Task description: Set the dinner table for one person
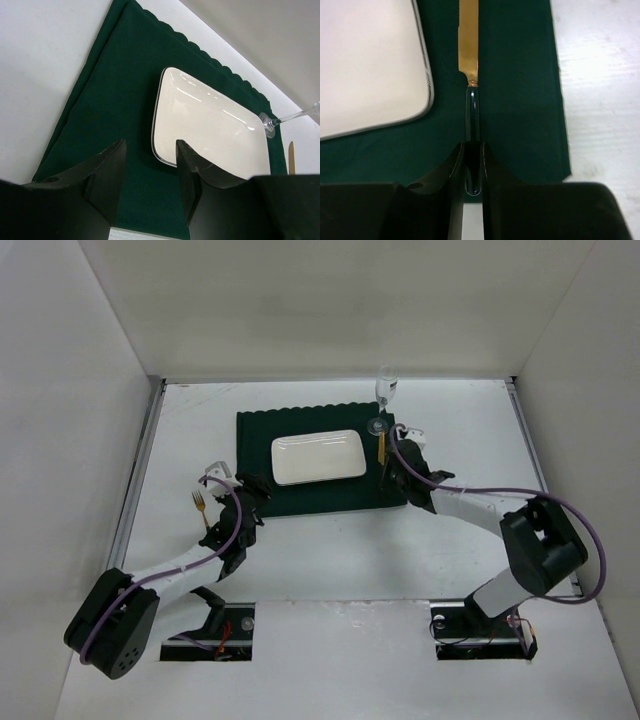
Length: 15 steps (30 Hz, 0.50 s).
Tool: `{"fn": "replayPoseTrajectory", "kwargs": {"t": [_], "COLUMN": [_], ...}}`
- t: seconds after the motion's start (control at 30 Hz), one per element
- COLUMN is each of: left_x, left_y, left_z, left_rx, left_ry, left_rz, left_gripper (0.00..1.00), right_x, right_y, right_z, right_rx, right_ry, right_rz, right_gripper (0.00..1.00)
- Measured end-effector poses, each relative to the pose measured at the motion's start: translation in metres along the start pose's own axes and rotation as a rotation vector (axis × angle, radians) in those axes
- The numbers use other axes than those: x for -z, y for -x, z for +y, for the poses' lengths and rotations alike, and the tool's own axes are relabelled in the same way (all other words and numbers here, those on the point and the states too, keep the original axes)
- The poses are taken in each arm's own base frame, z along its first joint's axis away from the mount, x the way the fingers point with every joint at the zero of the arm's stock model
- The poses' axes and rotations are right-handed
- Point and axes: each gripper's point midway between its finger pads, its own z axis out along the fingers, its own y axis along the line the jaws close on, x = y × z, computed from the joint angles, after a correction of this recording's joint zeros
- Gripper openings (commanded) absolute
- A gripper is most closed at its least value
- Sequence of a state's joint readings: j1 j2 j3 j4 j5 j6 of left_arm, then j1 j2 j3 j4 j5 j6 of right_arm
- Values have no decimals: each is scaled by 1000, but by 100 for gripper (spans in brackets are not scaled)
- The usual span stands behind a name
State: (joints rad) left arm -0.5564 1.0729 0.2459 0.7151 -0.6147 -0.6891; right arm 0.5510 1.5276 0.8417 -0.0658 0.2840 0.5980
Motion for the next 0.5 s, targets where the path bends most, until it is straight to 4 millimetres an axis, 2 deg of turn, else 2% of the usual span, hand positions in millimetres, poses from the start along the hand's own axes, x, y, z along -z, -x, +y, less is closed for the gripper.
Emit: {"fn": "replayPoseTrajectory", "kwargs": {"t": [0.2,0.5], "left_x": [-1,-2], "left_y": [-1,-7], "left_z": [1,5], "left_rx": [-4,-17], "left_ry": [5,16], "left_rz": [3,16], "left_gripper": [42,42], "right_x": [-19,-36], "right_y": [1,-15], "right_z": [11,-8], "right_rx": [-2,-6], "right_ry": [15,-34], "right_rz": [12,70], "right_gripper": [10,12]}}
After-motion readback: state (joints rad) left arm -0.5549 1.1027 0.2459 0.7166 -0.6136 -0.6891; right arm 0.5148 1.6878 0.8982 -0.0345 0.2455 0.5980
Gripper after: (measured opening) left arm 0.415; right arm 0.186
